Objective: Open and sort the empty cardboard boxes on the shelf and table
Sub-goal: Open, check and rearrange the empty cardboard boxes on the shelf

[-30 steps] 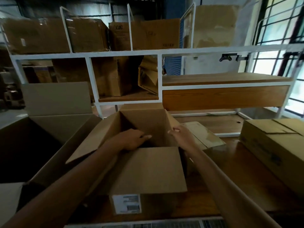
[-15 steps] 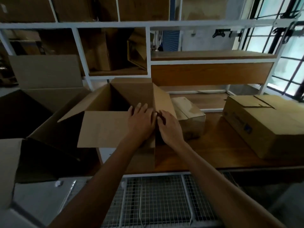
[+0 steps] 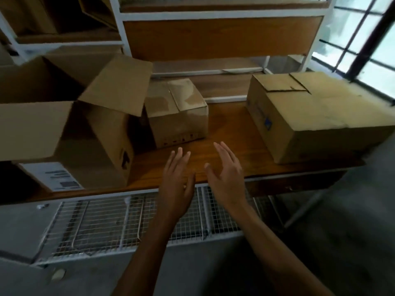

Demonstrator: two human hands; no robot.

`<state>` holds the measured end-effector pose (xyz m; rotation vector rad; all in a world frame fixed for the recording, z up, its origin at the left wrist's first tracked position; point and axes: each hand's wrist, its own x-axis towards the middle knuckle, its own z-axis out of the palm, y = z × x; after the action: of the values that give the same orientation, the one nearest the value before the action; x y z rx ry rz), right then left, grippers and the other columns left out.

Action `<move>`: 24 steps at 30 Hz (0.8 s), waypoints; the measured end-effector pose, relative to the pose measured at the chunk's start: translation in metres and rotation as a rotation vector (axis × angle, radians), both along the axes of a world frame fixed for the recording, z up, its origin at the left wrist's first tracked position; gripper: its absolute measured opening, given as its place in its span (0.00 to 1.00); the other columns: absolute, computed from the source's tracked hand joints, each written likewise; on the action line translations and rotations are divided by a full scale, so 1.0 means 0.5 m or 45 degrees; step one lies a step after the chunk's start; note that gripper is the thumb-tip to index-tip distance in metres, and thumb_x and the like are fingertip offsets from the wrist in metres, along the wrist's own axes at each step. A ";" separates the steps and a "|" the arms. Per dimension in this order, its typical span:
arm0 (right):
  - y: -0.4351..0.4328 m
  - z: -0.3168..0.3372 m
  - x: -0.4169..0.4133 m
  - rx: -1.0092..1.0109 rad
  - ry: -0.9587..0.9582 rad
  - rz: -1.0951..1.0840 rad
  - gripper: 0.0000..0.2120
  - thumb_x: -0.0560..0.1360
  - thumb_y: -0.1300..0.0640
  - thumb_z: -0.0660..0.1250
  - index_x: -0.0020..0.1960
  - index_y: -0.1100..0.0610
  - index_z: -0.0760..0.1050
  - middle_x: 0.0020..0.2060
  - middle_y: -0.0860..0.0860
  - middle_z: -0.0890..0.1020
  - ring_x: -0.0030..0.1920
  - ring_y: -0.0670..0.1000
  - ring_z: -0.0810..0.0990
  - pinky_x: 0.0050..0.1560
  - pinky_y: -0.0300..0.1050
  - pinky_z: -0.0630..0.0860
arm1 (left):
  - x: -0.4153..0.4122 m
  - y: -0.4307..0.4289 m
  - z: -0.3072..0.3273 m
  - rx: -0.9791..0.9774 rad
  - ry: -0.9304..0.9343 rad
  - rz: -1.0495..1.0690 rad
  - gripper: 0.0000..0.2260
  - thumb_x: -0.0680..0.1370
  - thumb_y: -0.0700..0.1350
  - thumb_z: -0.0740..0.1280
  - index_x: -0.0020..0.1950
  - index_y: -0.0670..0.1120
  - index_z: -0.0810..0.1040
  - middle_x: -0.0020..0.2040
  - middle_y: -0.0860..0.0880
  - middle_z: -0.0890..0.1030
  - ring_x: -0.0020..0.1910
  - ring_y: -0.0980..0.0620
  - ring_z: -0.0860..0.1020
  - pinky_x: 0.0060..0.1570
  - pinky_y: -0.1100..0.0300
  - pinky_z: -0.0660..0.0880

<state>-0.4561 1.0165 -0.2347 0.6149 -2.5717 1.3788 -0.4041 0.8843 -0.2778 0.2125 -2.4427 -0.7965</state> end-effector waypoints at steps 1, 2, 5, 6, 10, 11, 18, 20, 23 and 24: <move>0.019 -0.013 -0.005 -0.016 -0.028 -0.005 0.26 0.78 0.54 0.66 0.75 0.53 0.65 0.75 0.51 0.66 0.74 0.50 0.63 0.65 0.38 0.60 | -0.002 0.015 -0.009 0.047 -0.018 0.008 0.25 0.82 0.56 0.54 0.75 0.46 0.67 0.77 0.48 0.62 0.78 0.49 0.56 0.73 0.55 0.56; 0.034 -0.025 -0.011 -0.032 -0.058 -0.011 0.26 0.78 0.53 0.66 0.75 0.52 0.65 0.74 0.50 0.66 0.74 0.49 0.63 0.65 0.39 0.60 | -0.003 0.027 -0.016 0.097 -0.035 0.021 0.24 0.82 0.56 0.55 0.75 0.47 0.66 0.77 0.49 0.61 0.78 0.51 0.56 0.72 0.57 0.55; 0.063 -0.051 -0.037 -0.062 -0.109 -0.017 0.26 0.78 0.53 0.66 0.75 0.53 0.65 0.74 0.50 0.67 0.74 0.49 0.63 0.66 0.40 0.61 | -0.013 0.053 -0.027 0.155 -0.099 0.035 0.24 0.82 0.55 0.57 0.76 0.48 0.65 0.78 0.49 0.61 0.78 0.52 0.56 0.72 0.57 0.55; 0.067 -0.057 -0.047 -0.066 -0.122 -0.017 0.26 0.78 0.53 0.66 0.75 0.53 0.65 0.74 0.51 0.67 0.74 0.49 0.63 0.67 0.41 0.62 | -0.020 0.057 -0.029 0.160 -0.114 0.033 0.24 0.82 0.54 0.57 0.76 0.47 0.65 0.78 0.49 0.61 0.78 0.53 0.56 0.72 0.57 0.56; 0.068 -0.071 -0.088 -0.078 -0.171 0.000 0.26 0.78 0.52 0.66 0.75 0.51 0.65 0.74 0.50 0.66 0.74 0.48 0.63 0.68 0.45 0.66 | -0.062 0.051 -0.028 0.230 -0.140 0.063 0.24 0.81 0.55 0.57 0.77 0.49 0.64 0.78 0.50 0.61 0.78 0.53 0.57 0.74 0.51 0.59; 0.065 -0.072 -0.101 -0.077 -0.185 0.009 0.26 0.78 0.52 0.66 0.75 0.50 0.64 0.75 0.50 0.65 0.74 0.48 0.63 0.68 0.45 0.66 | -0.076 0.046 -0.026 0.242 -0.134 0.079 0.25 0.81 0.55 0.57 0.77 0.49 0.64 0.78 0.50 0.61 0.78 0.53 0.57 0.74 0.49 0.60; 0.012 -0.076 -0.251 -0.055 -0.149 0.061 0.26 0.77 0.51 0.66 0.74 0.50 0.65 0.74 0.49 0.66 0.73 0.48 0.64 0.67 0.54 0.72 | -0.211 -0.003 -0.012 0.295 -0.060 0.154 0.25 0.80 0.53 0.59 0.76 0.47 0.65 0.77 0.48 0.63 0.77 0.51 0.60 0.73 0.45 0.62; -0.010 -0.072 -0.304 -0.043 -0.121 0.065 0.26 0.77 0.51 0.66 0.73 0.50 0.66 0.74 0.49 0.66 0.73 0.48 0.65 0.66 0.54 0.73 | -0.259 -0.023 -0.005 0.292 -0.039 0.180 0.25 0.80 0.52 0.60 0.76 0.47 0.65 0.77 0.47 0.64 0.77 0.50 0.60 0.73 0.45 0.61; -0.051 -0.062 -0.383 -0.010 -0.124 0.083 0.26 0.77 0.50 0.67 0.74 0.49 0.65 0.74 0.48 0.66 0.73 0.49 0.65 0.66 0.55 0.73 | -0.331 -0.062 0.015 0.282 -0.034 0.218 0.24 0.80 0.52 0.60 0.76 0.48 0.64 0.77 0.47 0.64 0.76 0.50 0.61 0.72 0.49 0.60; -0.068 -0.058 -0.409 0.001 -0.136 0.091 0.27 0.77 0.50 0.67 0.74 0.49 0.65 0.74 0.48 0.66 0.73 0.49 0.65 0.66 0.55 0.73 | -0.354 -0.078 0.021 0.286 -0.028 0.236 0.23 0.81 0.51 0.60 0.76 0.48 0.65 0.77 0.48 0.64 0.76 0.50 0.61 0.71 0.51 0.60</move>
<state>-0.6603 0.9824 -0.2638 0.6561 -2.6572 1.4715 -0.5812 0.8453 -0.2671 0.5265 -2.3093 -0.9876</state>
